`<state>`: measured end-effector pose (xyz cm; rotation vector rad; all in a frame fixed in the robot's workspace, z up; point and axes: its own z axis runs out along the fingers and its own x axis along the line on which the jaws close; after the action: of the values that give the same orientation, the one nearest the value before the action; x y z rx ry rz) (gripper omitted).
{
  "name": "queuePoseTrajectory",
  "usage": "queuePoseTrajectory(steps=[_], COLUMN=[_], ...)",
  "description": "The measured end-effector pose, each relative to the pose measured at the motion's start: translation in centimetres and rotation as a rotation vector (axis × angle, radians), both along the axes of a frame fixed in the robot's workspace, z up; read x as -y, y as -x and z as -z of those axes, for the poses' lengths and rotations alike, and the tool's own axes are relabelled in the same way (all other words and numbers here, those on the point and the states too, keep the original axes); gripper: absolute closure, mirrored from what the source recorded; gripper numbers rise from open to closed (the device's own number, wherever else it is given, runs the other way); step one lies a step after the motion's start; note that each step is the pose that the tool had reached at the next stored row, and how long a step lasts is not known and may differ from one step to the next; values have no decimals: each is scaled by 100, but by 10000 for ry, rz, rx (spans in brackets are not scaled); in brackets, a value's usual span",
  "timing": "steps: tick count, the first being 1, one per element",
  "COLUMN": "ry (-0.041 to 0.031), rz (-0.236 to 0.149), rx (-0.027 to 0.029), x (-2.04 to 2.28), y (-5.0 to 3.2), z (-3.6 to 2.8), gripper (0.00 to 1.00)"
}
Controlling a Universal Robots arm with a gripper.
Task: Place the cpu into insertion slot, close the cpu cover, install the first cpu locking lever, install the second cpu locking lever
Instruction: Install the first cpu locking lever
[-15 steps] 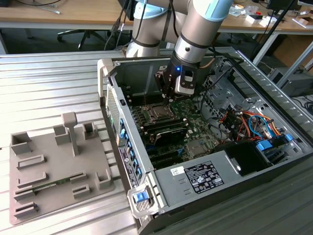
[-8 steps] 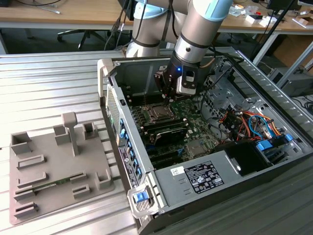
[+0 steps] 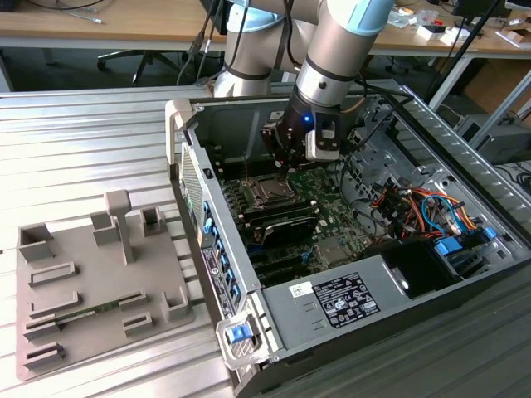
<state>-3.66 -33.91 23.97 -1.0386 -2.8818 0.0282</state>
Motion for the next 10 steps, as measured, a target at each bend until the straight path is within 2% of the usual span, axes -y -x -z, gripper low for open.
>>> queuePoseTrajectory(steps=[9, 10], ry=[-2, -4], rz=[-684, -884], rx=[0, 0], x=[0, 0], y=[-1, -1], z=[0, 0], gripper=[89, 89])
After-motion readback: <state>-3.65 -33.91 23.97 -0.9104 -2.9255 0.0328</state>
